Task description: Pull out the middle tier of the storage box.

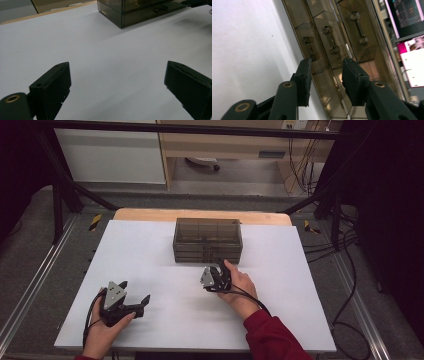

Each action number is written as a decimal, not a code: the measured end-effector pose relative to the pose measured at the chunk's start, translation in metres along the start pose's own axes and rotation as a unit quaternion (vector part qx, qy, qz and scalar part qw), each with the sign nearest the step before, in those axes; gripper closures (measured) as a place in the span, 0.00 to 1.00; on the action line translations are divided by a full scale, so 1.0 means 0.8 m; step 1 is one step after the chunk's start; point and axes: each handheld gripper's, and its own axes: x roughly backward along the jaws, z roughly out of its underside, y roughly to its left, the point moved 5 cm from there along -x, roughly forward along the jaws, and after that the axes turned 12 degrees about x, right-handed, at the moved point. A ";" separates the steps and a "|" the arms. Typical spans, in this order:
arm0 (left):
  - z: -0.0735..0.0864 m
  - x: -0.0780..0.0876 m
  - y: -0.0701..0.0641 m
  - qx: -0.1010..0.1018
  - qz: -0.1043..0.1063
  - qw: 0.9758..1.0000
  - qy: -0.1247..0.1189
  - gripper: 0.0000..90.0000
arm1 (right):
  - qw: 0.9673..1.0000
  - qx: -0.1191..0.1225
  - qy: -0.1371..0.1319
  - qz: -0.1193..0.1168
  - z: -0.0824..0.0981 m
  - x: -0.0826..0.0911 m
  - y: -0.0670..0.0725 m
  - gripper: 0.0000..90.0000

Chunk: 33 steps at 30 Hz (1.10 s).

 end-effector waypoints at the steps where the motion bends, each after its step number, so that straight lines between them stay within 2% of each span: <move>1: 0.000 0.000 0.000 0.000 -0.001 1.000 -0.001 0.08 | 1.000 0.004 -0.001 0.005 -0.001 -0.002 0.000 0.69; 8: -0.002 0.001 0.003 0.002 -0.010 1.000 -0.009 0.09 | 0.999 0.040 0.006 0.032 -0.003 -0.014 -0.001 0.73; 24: 0.002 -0.003 0.002 0.001 -0.008 1.000 0.001 0.09 | 0.996 0.072 0.015 0.045 -0.005 -0.032 0.002 0.77; 33: 0.001 -0.002 0.002 0.001 -0.007 1.000 -0.001 0.09 | 0.992 0.103 0.024 0.065 -0.011 -0.034 0.004 0.80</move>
